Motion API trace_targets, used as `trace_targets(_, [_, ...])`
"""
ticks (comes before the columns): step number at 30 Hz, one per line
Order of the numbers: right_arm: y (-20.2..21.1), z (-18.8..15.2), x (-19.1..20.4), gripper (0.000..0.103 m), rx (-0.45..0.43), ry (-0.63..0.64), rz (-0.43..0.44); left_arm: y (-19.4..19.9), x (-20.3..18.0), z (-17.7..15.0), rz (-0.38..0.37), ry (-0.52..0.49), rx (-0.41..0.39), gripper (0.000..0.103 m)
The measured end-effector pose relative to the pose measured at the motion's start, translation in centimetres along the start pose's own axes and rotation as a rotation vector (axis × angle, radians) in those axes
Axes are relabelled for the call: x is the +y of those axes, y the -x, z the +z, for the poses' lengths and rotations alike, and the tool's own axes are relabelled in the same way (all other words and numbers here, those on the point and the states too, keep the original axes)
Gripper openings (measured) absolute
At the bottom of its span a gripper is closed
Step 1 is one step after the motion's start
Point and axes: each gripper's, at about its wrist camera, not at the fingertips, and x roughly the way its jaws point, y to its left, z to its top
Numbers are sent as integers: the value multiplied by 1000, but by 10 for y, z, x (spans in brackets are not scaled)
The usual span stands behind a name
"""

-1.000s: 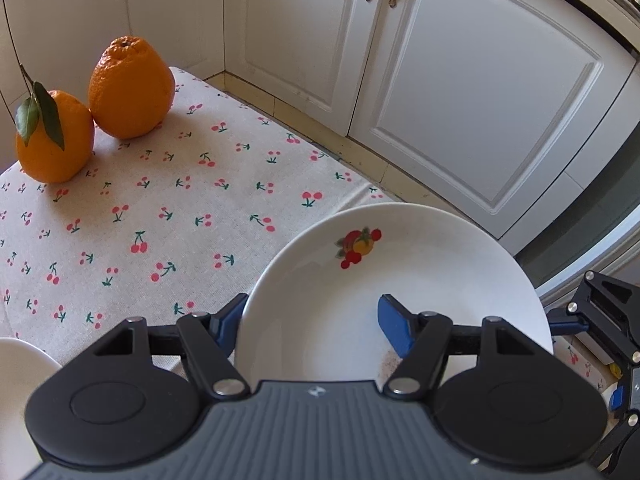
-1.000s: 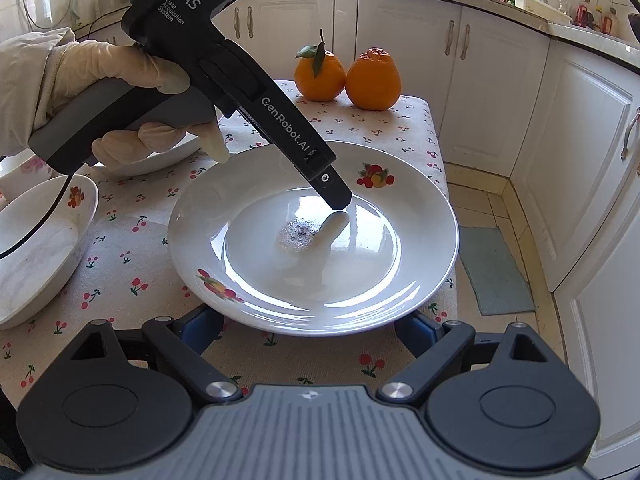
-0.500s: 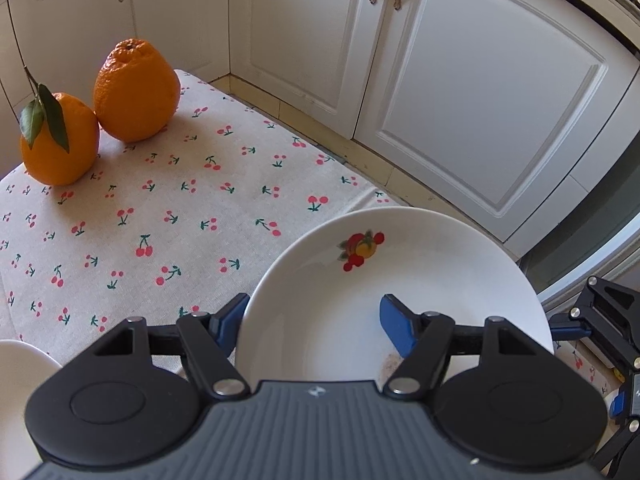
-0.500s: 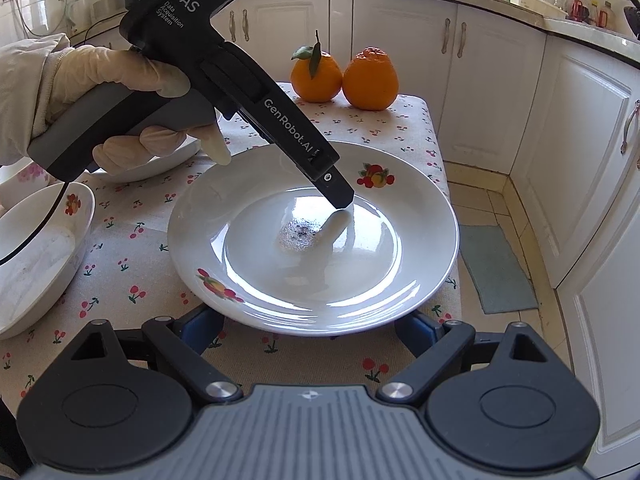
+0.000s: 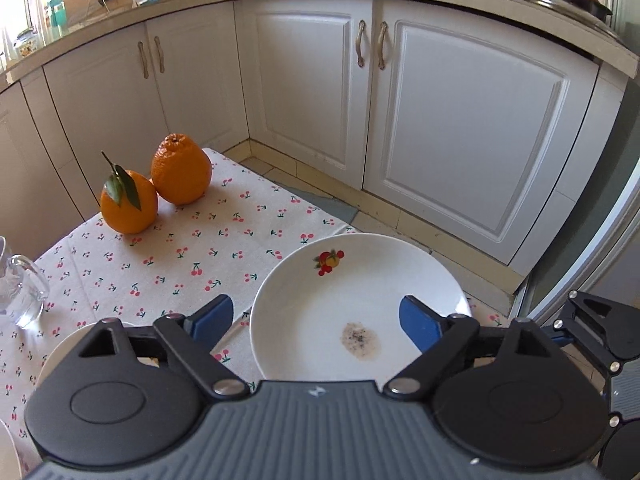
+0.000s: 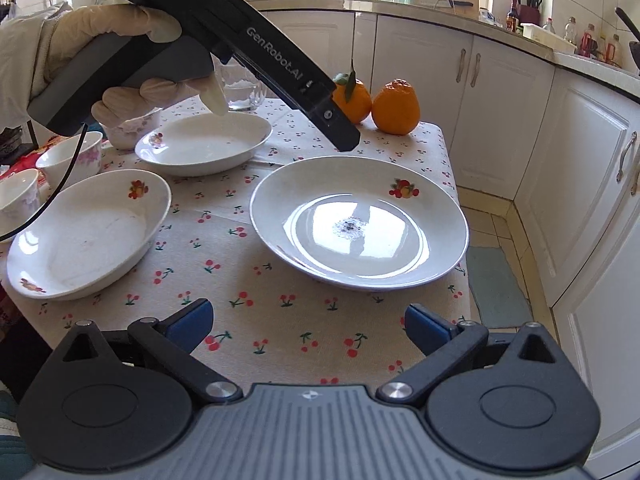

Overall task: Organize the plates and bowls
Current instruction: 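Withdraw the left tool and bring the right tool to the large white plate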

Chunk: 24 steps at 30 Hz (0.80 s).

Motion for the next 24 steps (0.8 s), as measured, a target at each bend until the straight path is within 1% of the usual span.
trace_targets(3, [6, -3, 10, 103, -16, 3, 26, 23, -8, -12, 40, -3, -12, 91])
trace_targets(6, [11, -5, 22, 103, -32, 22, 49, 41, -9, -31, 75, 33, -18, 91])
trace_targets(8, [14, -8, 30, 103, -36, 35, 70, 51, -10, -48, 111, 57, -19, 91])
trace_targets(12, [17, -11, 42, 103, -38, 64, 91, 74, -8, -85, 142, 118, -30, 91])
trace_targets(14, [19, -11, 46, 103, -39, 72, 99, 84, -8, -105, 179, 156, -32, 91])
trace_targets(18, [20, -9, 49, 103, -48, 72, 117, 104, -14, -138, 265, 173, -46, 91])
trace_targets(20, [19, -8, 50, 103, -49, 73, 130, 114, -18, -153, 279, 187, -60, 92])
trace_targets(24, [16, -4, 54, 103, -45, 88, 154, 131, -23, -181, 282, 250, -66, 92])
